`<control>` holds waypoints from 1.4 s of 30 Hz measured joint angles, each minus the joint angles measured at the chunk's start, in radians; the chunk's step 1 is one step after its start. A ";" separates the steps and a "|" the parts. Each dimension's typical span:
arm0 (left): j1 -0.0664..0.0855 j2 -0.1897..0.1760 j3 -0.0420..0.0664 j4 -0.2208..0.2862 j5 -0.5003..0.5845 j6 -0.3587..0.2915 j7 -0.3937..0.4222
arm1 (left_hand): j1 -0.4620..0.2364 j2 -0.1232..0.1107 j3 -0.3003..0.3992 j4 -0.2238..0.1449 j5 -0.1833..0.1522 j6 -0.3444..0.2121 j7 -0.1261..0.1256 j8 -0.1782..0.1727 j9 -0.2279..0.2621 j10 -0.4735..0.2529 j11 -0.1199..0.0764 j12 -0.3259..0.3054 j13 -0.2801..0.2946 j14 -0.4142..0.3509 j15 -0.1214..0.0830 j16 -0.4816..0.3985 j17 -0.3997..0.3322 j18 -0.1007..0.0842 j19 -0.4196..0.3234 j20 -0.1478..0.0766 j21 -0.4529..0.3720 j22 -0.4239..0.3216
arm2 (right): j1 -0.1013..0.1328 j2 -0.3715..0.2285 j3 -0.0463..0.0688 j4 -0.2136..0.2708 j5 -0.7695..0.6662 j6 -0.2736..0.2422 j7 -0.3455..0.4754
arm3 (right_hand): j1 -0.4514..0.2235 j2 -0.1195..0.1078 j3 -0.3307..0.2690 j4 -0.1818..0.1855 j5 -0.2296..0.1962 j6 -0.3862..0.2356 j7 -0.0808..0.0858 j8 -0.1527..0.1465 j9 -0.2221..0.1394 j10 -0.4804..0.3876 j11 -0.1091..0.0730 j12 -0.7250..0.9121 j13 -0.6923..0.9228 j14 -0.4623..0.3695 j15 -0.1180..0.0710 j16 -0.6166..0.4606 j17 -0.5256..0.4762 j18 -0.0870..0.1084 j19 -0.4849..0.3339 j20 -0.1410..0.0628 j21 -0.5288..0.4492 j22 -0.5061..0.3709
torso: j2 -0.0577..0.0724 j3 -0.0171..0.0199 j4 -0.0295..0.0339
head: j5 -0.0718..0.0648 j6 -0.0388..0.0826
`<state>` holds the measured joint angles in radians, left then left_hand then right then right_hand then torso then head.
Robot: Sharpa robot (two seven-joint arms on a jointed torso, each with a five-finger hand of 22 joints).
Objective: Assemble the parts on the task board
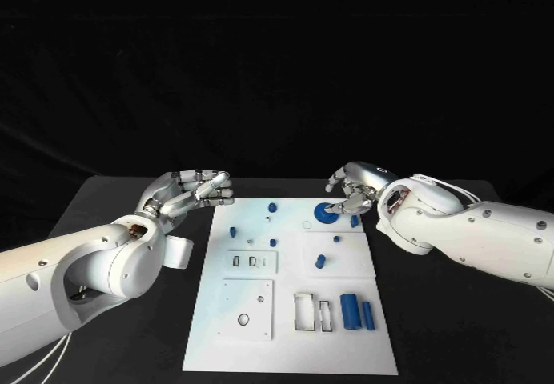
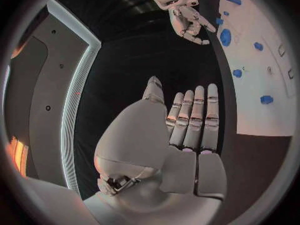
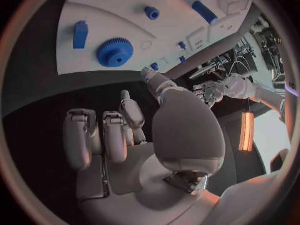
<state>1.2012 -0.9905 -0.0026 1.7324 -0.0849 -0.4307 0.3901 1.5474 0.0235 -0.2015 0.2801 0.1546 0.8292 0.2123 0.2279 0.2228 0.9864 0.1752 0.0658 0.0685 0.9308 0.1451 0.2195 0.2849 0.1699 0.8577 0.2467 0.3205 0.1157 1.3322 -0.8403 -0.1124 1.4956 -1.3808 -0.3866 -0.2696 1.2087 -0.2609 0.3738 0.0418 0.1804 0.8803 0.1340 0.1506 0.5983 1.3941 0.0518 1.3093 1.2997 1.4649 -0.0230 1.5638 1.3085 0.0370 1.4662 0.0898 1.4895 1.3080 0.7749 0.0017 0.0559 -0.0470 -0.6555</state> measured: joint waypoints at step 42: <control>0.000 -0.003 0.000 -0.003 0.000 0.009 -0.006 | 0.004 0.004 -0.003 -0.003 0.000 0.000 0.000 0.000 0.002 0.000 0.000 0.000 0.000 -0.007 0.000 0.000 0.003 0.000 0.000 0.000 0.000 -0.001 | -0.030 0.081 -0.005 -0.116 0.108 0.071 -0.007 | 0.016 0.008 0.005 0.018 0.032 -0.003 0.004 0.004 0.020 0.041 0.005 0.094 0.008 0.000 0.007 0.003 0.000 0.000 0.000 0.000 0.023 -0.001 | 0.000 -0.0021 0.0014 | 0.007 -0.018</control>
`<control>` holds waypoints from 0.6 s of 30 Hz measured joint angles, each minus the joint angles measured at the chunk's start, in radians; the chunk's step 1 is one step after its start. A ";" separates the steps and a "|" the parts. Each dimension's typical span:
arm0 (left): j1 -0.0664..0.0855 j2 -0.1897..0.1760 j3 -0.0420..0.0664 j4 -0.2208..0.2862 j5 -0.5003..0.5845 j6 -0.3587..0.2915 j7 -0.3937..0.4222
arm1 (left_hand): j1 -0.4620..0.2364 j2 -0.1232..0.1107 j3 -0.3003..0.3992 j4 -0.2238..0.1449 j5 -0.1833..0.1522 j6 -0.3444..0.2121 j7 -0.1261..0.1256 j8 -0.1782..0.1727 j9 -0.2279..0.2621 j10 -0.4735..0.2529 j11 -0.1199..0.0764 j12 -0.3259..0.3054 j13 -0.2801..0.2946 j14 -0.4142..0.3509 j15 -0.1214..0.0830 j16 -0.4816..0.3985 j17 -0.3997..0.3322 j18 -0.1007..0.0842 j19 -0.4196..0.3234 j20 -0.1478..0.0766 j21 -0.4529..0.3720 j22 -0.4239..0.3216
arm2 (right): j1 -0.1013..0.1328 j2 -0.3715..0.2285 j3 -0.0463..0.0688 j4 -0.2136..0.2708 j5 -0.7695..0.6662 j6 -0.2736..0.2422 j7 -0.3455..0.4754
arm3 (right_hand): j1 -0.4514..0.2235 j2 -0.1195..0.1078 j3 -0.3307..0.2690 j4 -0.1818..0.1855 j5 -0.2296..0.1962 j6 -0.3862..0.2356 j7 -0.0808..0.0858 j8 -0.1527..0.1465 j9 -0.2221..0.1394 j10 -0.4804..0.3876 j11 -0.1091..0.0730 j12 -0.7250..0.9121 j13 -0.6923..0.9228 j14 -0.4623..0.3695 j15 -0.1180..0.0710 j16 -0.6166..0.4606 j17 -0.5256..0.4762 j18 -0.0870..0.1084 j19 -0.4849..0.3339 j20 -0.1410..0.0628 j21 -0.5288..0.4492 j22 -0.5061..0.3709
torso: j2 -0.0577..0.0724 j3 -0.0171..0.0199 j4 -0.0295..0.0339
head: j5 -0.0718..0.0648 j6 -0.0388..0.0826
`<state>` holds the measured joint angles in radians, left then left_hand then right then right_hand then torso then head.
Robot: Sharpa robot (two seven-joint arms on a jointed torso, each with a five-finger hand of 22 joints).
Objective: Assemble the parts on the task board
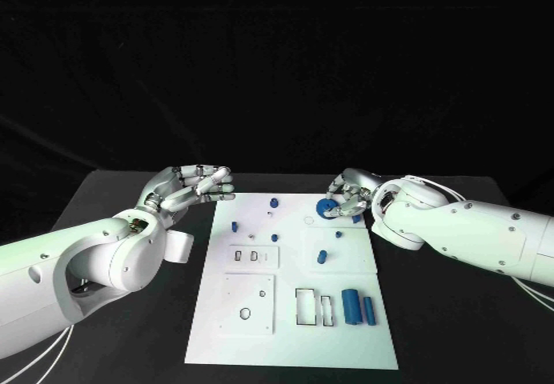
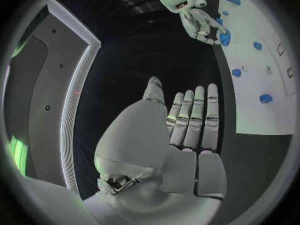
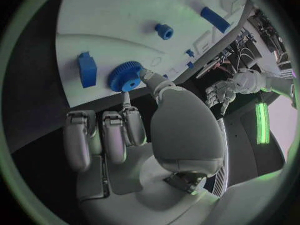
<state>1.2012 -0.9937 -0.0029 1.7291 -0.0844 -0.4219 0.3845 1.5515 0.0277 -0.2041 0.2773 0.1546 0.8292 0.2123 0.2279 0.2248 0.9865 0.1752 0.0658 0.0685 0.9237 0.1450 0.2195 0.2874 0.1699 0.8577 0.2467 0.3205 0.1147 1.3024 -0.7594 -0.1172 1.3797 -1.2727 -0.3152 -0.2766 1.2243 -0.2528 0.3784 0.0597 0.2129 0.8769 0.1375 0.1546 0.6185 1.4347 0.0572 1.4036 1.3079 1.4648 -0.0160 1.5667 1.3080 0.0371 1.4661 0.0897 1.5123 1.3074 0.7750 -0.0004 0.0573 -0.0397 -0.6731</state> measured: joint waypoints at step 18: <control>0.000 0.000 0.000 -0.001 0.000 0.004 -0.004 | 0.000 0.000 0.000 0.000 0.000 0.000 0.000 0.000 0.000 0.000 0.000 0.000 0.000 0.000 0.000 0.000 0.001 0.000 0.000 0.000 0.000 0.000 | -0.006 0.006 0.002 -0.012 -0.026 0.001 0.004 | 0.052 0.007 0.123 -0.024 0.025 0.023 0.000 0.004 0.012 0.014 0.000 0.031 0.000 0.000 0.000 0.000 0.000 -0.015 0.000 0.007 0.015 0.000 | 0.000 0.0002 -0.0011 | 0.001 -0.005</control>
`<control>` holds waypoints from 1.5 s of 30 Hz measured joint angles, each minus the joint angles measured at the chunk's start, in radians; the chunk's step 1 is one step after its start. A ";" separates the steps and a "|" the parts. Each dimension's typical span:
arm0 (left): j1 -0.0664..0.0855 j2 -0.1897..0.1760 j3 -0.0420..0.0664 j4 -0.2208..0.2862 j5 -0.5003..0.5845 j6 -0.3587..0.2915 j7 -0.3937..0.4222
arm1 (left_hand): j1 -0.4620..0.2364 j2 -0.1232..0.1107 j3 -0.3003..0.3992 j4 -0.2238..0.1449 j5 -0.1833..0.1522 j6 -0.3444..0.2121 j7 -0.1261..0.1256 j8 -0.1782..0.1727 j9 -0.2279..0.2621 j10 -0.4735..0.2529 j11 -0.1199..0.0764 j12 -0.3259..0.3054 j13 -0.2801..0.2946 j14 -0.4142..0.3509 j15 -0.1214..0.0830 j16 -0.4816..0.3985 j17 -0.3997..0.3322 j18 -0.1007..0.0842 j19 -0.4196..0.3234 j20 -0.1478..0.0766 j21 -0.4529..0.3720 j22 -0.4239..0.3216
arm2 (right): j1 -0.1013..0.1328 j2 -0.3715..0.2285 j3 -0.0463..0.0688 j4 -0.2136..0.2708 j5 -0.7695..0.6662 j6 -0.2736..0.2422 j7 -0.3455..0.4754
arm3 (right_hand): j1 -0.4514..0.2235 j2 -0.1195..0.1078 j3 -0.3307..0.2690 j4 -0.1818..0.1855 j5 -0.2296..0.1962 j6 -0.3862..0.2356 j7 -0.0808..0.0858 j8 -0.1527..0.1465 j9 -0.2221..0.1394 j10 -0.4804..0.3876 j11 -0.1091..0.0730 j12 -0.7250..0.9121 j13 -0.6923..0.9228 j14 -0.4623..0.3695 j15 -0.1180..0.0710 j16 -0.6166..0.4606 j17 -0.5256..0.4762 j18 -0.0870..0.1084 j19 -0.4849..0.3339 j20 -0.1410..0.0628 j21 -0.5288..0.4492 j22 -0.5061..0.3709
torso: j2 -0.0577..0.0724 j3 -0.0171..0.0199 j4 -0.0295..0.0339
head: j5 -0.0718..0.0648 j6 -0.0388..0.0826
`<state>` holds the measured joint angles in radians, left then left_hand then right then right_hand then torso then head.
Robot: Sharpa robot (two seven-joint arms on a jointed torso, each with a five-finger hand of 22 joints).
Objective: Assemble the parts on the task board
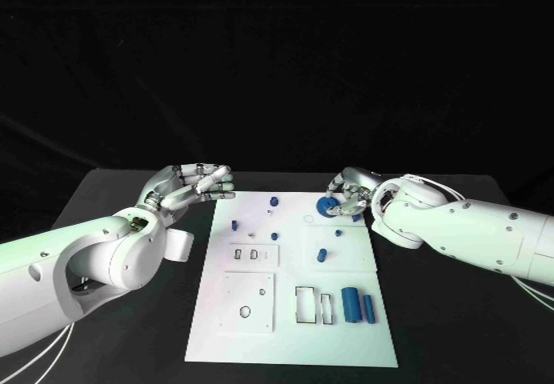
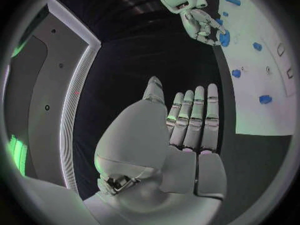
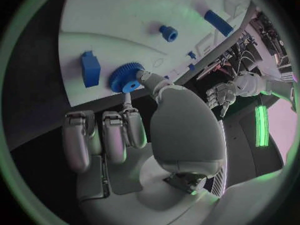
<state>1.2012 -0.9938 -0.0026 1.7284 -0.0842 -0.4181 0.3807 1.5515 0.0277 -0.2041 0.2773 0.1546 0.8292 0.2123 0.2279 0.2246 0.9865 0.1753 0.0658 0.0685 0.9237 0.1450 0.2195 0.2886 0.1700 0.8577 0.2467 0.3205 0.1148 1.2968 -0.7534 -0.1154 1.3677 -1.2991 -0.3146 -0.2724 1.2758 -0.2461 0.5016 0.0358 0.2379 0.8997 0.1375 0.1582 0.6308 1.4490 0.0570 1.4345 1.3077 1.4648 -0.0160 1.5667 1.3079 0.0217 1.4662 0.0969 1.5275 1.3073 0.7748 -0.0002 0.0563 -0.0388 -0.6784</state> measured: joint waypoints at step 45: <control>0.000 0.009 0.000 -0.014 0.000 0.005 -0.004 | 0.000 0.000 -0.003 0.003 0.000 0.000 0.000 0.000 0.002 -0.004 -0.004 0.000 0.000 0.000 0.000 -0.004 0.003 0.000 0.000 0.000 0.000 -0.001 | 0.004 0.087 -0.010 0.222 -0.298 -0.123 -0.044 | -0.033 0.000 0.108 -0.021 -0.039 0.058 0.009 0.031 0.002 0.019 -0.020 0.054 0.000 0.000 -0.007 0.000 0.000 -0.010 0.000 -0.008 0.038 0.000 | -0.003 -0.0020 0.0012 | 0.021 0.001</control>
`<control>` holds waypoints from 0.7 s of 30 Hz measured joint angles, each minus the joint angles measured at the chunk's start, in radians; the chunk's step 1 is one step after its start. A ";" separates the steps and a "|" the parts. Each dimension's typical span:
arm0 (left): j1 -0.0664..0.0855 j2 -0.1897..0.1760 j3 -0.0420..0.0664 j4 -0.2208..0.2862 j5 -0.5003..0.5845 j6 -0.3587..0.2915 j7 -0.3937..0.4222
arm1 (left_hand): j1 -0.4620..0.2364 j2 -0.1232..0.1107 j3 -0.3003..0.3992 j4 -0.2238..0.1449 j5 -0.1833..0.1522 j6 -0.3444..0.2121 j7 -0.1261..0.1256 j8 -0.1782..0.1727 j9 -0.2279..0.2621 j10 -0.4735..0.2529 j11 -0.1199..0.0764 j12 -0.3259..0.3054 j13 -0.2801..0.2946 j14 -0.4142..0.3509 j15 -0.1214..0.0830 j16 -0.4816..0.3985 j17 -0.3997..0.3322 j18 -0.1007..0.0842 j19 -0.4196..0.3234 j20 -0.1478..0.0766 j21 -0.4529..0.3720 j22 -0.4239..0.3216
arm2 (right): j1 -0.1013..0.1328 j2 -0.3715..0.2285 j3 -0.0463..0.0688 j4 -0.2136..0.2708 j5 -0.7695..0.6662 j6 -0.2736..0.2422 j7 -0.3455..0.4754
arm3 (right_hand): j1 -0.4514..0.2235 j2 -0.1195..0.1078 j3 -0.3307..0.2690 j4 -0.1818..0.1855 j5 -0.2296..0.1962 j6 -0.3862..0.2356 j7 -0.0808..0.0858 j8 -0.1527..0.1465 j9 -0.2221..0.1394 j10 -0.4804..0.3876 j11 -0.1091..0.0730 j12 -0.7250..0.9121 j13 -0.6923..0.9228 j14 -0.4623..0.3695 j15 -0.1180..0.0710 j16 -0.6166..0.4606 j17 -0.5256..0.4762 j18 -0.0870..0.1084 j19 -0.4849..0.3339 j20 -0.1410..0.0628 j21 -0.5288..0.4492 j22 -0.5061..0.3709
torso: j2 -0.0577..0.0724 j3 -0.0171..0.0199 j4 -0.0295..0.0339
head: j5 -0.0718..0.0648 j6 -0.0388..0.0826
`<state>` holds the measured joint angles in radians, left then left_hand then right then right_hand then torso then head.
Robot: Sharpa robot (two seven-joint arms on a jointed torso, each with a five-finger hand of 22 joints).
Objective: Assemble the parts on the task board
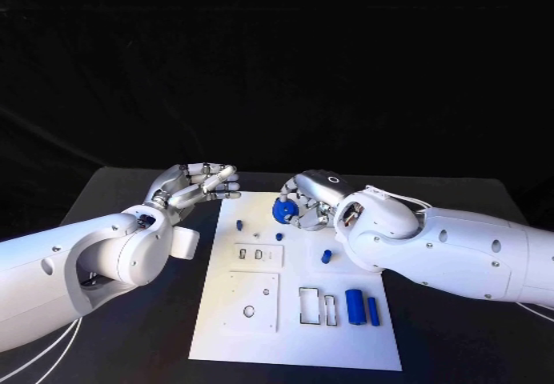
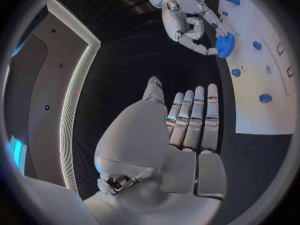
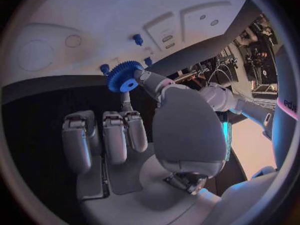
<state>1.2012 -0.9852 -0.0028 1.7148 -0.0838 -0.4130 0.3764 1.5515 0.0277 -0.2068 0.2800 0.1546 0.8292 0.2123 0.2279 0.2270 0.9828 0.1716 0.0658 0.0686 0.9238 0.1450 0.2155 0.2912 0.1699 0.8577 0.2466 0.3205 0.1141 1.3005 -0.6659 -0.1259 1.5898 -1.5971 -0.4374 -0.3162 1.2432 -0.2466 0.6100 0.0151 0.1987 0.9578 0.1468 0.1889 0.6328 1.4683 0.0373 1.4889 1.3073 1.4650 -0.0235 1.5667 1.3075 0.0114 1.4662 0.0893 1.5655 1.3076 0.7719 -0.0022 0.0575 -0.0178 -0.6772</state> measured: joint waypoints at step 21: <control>0.000 0.009 0.000 -0.001 0.000 0.002 -0.001 | 0.004 0.004 -0.006 0.000 0.000 0.000 0.000 0.000 0.001 0.000 0.000 0.000 0.000 0.000 0.000 0.000 0.002 0.000 0.000 0.000 0.000 0.000 | -0.034 0.171 -0.008 -0.199 -0.073 -0.004 -0.019 | -0.004 -0.004 0.003 -0.003 0.003 0.004 -0.001 -0.008 0.000 0.000 0.000 0.000 0.001 0.000 0.000 0.000 0.000 0.002 0.000 0.000 0.000 0.000 | 0.008 -0.0019 0.0087 | -0.003 -0.001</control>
<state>1.2013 -0.9758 -0.0029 1.7138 -0.0833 -0.4114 0.3758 1.5554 0.0316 -0.2124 0.2800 0.1546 0.8292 0.2123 0.2279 0.2283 0.9828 0.1716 0.0658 0.0685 0.9238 0.1449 0.2155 0.2930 0.1699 0.8577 0.2467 0.3205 0.1141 1.2666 -0.4951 -0.1340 1.3908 -1.6697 -0.4414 -0.3354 1.2396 -0.2506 0.6127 0.0120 0.2016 0.9621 0.1459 0.1811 0.6332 1.4683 0.0374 1.4889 1.3081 1.4650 -0.0234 1.5667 1.3074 0.0131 1.4662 0.0894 1.5655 1.3073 0.7799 -0.0041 0.0662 -0.0204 -0.6779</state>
